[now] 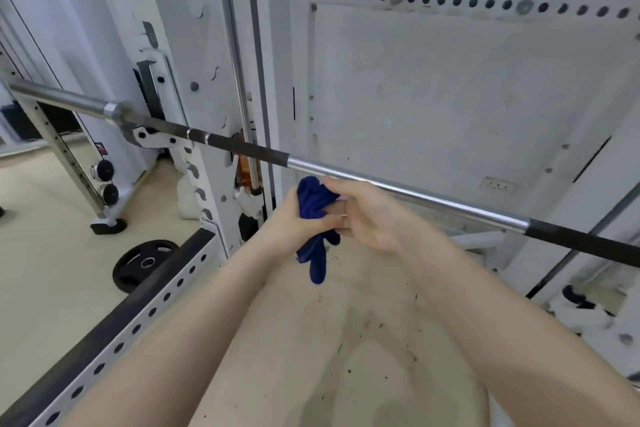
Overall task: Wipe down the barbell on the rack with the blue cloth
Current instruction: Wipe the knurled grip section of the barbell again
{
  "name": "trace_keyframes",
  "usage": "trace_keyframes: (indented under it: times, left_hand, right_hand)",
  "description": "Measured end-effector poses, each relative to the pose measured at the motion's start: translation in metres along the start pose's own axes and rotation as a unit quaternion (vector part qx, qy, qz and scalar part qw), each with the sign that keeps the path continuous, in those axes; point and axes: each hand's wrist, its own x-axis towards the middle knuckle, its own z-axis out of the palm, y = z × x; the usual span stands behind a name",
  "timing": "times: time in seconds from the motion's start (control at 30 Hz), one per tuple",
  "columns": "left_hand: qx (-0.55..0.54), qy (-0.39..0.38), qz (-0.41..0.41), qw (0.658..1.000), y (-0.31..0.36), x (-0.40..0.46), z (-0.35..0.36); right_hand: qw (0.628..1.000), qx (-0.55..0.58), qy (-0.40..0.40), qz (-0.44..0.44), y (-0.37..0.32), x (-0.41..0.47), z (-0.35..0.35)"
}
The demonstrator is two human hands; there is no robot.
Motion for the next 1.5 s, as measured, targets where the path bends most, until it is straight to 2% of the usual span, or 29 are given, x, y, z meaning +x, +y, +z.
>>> trace_keyframes:
  times: [0.07, 0.13, 0.27, 0.3, 0.37, 0.43, 0.53, 0.6, 0.67, 0.73, 0.77, 0.8, 0.87, 0.9, 0.93, 0.97, 1.07, 1.1, 1.13, 1.23, 1.27, 1.3, 1.33, 1.37, 1.4, 1.43, 1.5]
  left_hand:
    - [-0.006, -0.015, 0.01, 1.0, -0.004, 0.017, -0.033]
    - [-0.002, -0.043, 0.015, 0.999, -0.008, 0.031, -0.066]
    - [0.104, -0.117, 0.053, 0.986, -0.02, 0.064, -0.133]
    - [0.128, -0.127, 0.063, 0.982, -0.022, 0.074, -0.15]
    - [0.2, -0.126, 0.091, 0.967, -0.026, 0.096, -0.185]
    - [0.269, -0.108, 0.122, 0.949, -0.025, 0.115, -0.216]
    - [0.234, -0.053, 0.144, 0.96, -0.022, 0.142, -0.258]
    - [0.158, -0.02, 0.125, 0.979, -0.023, 0.165, -0.284]
    - [0.116, -0.015, 0.095, 0.989, -0.027, 0.185, -0.306]
    - [0.234, -0.022, 0.101, 0.967, -0.041, 0.201, -0.325]
    - [0.314, -0.022, 0.1, 0.944, -0.05, 0.205, -0.333]
    - [0.379, -0.024, 0.099, 0.92, -0.06, 0.207, -0.341]
    - [0.461, -0.048, 0.093, 0.881, -0.077, 0.207, -0.354]
    - [0.482, -0.065, 0.088, 0.869, -0.082, 0.206, -0.36]
    - [0.495, -0.081, 0.089, 0.861, -0.085, 0.206, -0.364]
    - [0.507, -0.097, 0.096, 0.851, -0.087, 0.207, -0.367]
    - [0.554, -0.103, 0.117, 0.818, -0.091, 0.212, -0.371]
    - [0.557, -0.096, 0.126, 0.816, -0.094, 0.213, -0.371]
    - [0.556, -0.089, 0.14, 0.815, -0.098, 0.214, -0.371]
    - [0.537, -0.055, 0.201, 0.818, -0.112, 0.214, -0.371]
    - [0.528, -0.047, 0.214, 0.821, -0.115, 0.215, -0.372]
    - [0.522, -0.045, 0.219, 0.823, -0.117, 0.216, -0.372]
    - [0.514, -0.048, 0.222, 0.827, -0.119, 0.218, -0.373]
    - [0.503, -0.055, 0.221, 0.833, -0.12, 0.219, -0.373]
    - [0.488, -0.062, 0.22, 0.843, -0.121, 0.22, -0.373]
    - [0.473, -0.07, 0.217, 0.851, -0.12, 0.221, -0.374]
    - [0.459, -0.075, 0.214, 0.859, -0.121, 0.221, -0.375]
  right_hand:
    - [0.999, -0.033, -0.01, -0.02, -0.011, 0.022, 0.013]
    - [0.997, -0.057, 0.021, -0.048, -0.023, 0.048, 0.029]
    - [0.964, -0.166, 0.177, -0.107, -0.04, 0.108, 0.067]
    - [0.962, -0.152, 0.198, -0.113, -0.044, 0.121, 0.074]
    - [0.973, 0.004, 0.207, -0.098, -0.052, 0.145, 0.089]
    - [0.965, 0.136, 0.203, -0.091, -0.062, 0.164, 0.11]
    - [0.943, 0.192, 0.222, -0.157, -0.08, 0.203, 0.144]
    - [0.931, 0.157, 0.249, -0.215, -0.093, 0.23, 0.164]
    - [0.936, 0.042, 0.251, -0.243, -0.099, 0.256, 0.176]
    - [0.944, -0.134, 0.228, -0.198, -0.091, 0.279, 0.179]
    - [0.921, -0.263, 0.233, -0.168, -0.082, 0.289, 0.177]
    - [0.864, -0.409, 0.252, -0.147, -0.069, 0.295, 0.175]
    - [0.713, -0.626, 0.291, -0.122, -0.045, 0.302, 0.175]
    - [0.664, -0.671, 0.308, -0.12, -0.04, 0.306, 0.179]
    - [0.64, -0.689, 0.321, -0.114, -0.038, 0.311, 0.183]
    - [0.631, -0.694, 0.331, -0.104, -0.04, 0.315, 0.187]
    - [0.629, -0.705, 0.315, -0.091, -0.05, 0.331, 0.195]
    - [0.64, -0.704, 0.298, -0.08, -0.054, 0.337, 0.196]
    - [0.668, -0.685, 0.286, -0.056, -0.057, 0.343, 0.195]
    - [0.79, -0.568, 0.208, 0.1, -0.077, 0.361, 0.187]
    - [0.814, -0.534, 0.185, 0.133, -0.084, 0.367, 0.187]
    - [0.819, -0.523, 0.183, 0.146, -0.088, 0.372, 0.189]
    - [0.803, -0.542, 0.205, 0.141, -0.088, 0.375, 0.195]
    - [0.755, -0.593, 0.258, 0.103, -0.081, 0.375, 0.204]
    - [0.692, -0.645, 0.322, 0.04, -0.072, 0.371, 0.215]
    - [0.646, -0.676, 0.354, -0.011, -0.062, 0.365, 0.229]
    - [0.603, -0.672, 0.412, -0.124, -0.042, 0.365, 0.237]
